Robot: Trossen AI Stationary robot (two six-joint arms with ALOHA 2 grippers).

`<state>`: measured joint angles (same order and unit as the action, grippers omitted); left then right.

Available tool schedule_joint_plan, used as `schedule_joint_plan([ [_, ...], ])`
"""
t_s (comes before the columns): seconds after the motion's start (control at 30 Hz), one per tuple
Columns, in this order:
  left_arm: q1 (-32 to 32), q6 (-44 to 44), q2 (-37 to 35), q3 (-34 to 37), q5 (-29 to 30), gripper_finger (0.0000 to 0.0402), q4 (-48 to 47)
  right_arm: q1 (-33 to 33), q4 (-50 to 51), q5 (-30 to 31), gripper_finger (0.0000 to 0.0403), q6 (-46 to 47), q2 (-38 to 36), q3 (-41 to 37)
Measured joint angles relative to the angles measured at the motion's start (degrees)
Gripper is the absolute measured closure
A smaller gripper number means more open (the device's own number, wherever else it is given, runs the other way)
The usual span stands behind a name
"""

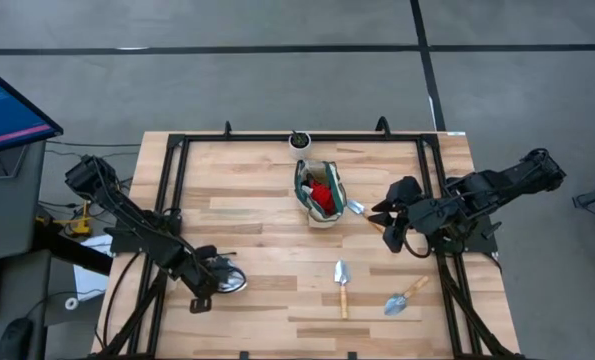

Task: Pick & Place Garden tools in Gardening bag
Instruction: Put the brown trowel into the green gardening bag

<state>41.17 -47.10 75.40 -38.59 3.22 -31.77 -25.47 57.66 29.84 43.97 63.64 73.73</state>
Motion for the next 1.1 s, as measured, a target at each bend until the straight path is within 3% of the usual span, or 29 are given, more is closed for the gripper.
schedule_joint_plan([
  [0.77, 0.0, -1.6, 0.0, -2.3, 0.2, 0.0352, 0.7, 0.0, -1.5, -0.1, 0.0276, -1.1, 0.0, 0.0],
  [1.1, -2.9, -1.7, -2.6, -2.3, 0.2, 0.0352, 1.4, 0.0, -1.6, -0.1, 0.0276, -1.0, 0.0, 0.0],
])
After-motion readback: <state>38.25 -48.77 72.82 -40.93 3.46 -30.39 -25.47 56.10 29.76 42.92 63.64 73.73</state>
